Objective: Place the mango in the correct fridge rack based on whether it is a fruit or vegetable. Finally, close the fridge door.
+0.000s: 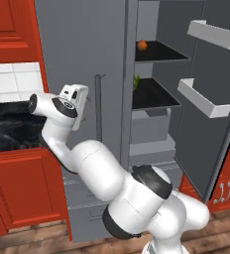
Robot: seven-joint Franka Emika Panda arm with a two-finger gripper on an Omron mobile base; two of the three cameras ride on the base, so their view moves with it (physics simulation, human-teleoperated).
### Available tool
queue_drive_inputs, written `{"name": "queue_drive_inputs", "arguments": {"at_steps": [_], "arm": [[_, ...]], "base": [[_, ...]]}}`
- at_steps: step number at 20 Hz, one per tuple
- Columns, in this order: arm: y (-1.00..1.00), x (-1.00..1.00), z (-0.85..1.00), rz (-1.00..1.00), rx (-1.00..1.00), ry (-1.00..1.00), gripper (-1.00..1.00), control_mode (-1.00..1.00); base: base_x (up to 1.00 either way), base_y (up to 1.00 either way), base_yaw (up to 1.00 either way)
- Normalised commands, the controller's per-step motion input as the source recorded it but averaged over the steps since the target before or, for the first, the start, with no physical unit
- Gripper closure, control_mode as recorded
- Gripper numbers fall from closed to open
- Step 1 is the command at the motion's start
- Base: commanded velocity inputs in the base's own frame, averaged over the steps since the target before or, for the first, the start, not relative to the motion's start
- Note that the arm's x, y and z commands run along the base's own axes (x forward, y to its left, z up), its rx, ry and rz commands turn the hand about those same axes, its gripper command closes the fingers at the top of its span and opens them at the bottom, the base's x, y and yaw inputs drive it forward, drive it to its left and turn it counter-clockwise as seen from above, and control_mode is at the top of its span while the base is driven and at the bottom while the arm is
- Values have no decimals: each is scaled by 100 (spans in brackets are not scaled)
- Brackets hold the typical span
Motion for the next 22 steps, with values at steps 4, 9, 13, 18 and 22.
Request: {"name": "queue_drive_inputs", "arguments": {"at_steps": [4, 9, 13, 18, 22], "arm": [[-15, 79, 0, -4, 0, -2, -100, -100], [-16, 79, 0, -1, 0, -2, -100, -100], [-11, 84, 0, 0, 0, -3, -100, -100], [-6, 3, 0, 0, 0, -14, -100, -100], [-5, -100, 0, 0, 2, -40, -100, -100]], "base": [[0, 0, 0], [0, 0, 0], [0, 0, 0], [0, 0, 0], [0, 0, 0]]}}
